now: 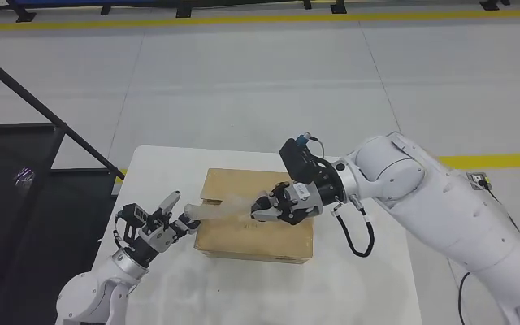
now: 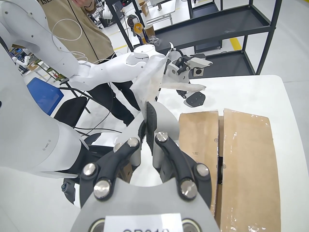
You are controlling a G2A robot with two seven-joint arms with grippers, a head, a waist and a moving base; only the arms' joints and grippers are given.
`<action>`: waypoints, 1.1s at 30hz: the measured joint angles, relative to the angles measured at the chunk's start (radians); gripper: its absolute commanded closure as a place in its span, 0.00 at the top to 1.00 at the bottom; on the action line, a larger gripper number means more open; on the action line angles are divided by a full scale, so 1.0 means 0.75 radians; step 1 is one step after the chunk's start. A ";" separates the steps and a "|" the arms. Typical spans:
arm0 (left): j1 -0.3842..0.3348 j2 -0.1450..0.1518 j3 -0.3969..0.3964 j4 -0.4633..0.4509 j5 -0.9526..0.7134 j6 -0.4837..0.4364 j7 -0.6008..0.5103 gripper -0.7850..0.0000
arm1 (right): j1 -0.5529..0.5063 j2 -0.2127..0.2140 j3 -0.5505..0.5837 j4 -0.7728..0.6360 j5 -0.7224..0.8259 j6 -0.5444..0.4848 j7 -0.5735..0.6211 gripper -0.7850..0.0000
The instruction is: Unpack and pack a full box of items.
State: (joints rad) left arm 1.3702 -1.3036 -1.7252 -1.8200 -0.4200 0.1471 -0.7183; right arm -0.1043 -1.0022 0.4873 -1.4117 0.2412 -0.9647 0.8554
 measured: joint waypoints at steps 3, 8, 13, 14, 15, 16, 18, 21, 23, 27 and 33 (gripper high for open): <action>-0.001 0.004 0.006 0.003 0.000 -0.020 0.009 0.18 | 0.009 0.002 -0.017 0.008 0.011 -0.004 -0.004 0.00; 0.001 0.010 0.014 0.011 0.003 -0.045 0.025 0.00 | 0.020 0.005 -0.045 0.027 0.060 -0.004 -0.004 0.00; 0.005 0.016 0.017 0.014 -0.006 -0.066 0.032 0.00 | 0.031 0.007 -0.063 0.057 0.116 0.007 0.007 0.00; 0.007 0.017 0.017 0.014 -0.007 -0.071 0.032 0.00 | 0.034 0.006 -0.068 0.062 0.125 0.009 0.009 0.00; 0.008 0.018 0.017 0.013 -0.007 -0.075 0.034 0.00 | 0.036 0.006 -0.073 0.065 0.131 0.010 0.010 0.00; 0.009 0.020 0.016 0.012 -0.008 -0.078 0.037 0.00 | 0.038 0.006 -0.078 0.068 0.136 0.013 0.013 0.00; 0.012 0.022 0.013 0.008 0.003 -0.092 0.058 0.00 | 0.046 0.004 -0.094 0.076 0.153 0.030 0.030 0.00; 0.016 0.024 0.011 -0.007 0.055 -0.106 0.135 0.00 | 0.066 -0.001 -0.126 0.086 0.167 0.065 0.065 0.00; 0.015 0.025 0.020 -0.019 0.116 -0.112 0.210 0.00 | 0.081 -0.007 -0.142 0.118 0.174 0.091 0.091 0.00; -0.006 0.026 0.048 -0.006 0.176 -0.100 0.304 0.00 | 0.104 -0.024 -0.160 0.169 0.150 0.141 0.141 0.00; -0.035 0.030 0.093 0.029 0.288 -0.097 0.371 0.00 | 0.109 -0.061 -0.200 0.249 0.106 0.206 0.206 0.00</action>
State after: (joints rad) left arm 1.3440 -1.2810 -1.6556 -1.7985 -0.2041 0.0741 -0.4404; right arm -0.0223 -1.0483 0.3375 -1.2249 0.3205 -0.8104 1.0096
